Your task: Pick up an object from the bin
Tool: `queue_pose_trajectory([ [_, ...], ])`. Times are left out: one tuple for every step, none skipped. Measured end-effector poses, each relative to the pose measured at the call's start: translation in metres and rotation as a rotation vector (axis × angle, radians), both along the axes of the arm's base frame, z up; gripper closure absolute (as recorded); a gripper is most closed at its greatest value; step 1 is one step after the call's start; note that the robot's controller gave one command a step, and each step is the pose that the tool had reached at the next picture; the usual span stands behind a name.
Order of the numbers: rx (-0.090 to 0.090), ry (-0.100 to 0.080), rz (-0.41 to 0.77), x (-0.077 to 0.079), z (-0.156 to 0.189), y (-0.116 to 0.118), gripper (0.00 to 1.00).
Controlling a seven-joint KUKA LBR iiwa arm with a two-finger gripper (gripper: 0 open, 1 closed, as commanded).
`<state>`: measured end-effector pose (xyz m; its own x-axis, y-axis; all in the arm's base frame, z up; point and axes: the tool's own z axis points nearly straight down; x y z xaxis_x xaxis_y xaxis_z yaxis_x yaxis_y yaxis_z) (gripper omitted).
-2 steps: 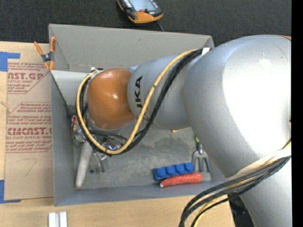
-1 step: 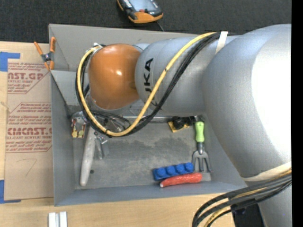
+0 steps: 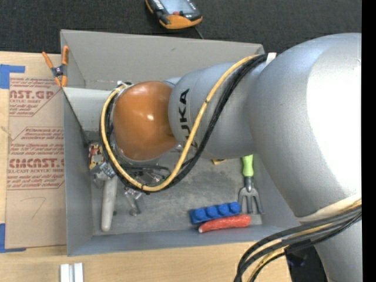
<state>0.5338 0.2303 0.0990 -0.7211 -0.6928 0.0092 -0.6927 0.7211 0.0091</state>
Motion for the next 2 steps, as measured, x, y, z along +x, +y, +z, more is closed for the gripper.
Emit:
queue_pose_trajectory([
  [0.003,-0.019,0.269,0.030,-0.029,0.014,0.00],
  [0.007,-0.003,0.175,0.014,-0.029,0.004,1.00],
])
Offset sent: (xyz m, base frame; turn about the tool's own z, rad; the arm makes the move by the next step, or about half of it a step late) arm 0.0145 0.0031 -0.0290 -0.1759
